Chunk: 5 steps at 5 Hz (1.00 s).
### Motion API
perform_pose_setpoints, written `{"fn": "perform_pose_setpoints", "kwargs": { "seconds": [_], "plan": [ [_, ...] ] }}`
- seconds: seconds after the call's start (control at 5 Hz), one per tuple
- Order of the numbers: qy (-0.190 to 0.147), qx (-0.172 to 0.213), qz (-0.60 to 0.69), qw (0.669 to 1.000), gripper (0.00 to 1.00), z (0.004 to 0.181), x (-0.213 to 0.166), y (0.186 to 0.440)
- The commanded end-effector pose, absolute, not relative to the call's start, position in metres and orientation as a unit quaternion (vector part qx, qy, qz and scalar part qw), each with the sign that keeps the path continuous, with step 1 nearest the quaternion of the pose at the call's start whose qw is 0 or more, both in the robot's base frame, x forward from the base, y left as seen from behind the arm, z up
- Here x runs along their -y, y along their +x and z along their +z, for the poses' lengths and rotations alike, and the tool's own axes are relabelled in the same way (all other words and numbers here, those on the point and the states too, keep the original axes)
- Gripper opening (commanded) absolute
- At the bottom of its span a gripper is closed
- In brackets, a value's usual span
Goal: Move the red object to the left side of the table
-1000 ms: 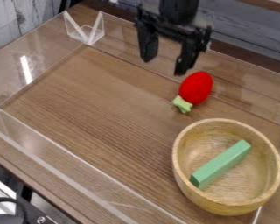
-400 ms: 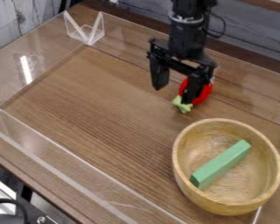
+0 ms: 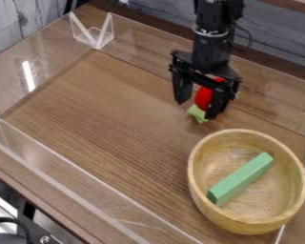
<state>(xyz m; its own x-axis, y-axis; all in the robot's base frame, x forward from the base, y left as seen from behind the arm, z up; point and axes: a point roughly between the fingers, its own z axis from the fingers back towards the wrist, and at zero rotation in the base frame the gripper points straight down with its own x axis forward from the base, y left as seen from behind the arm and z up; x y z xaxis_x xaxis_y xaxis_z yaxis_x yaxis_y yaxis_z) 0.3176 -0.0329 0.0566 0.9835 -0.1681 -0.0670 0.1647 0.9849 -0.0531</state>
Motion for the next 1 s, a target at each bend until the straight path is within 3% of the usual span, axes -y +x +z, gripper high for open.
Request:
{"fn": "perform_pose_setpoints", "kwargs": {
  "seconds": [0.0,0.4,0.8],
  "plan": [
    [-0.025,0.005,-0.097,0.995,1.00,0.071,0.038,0.334],
    [-0.029,0.026,-0.111,0.993,1.00,0.083,0.042,0.339],
    [-0.032,0.041,-0.121,0.991,1.00,0.080,0.043,0.346]
  ]
}}
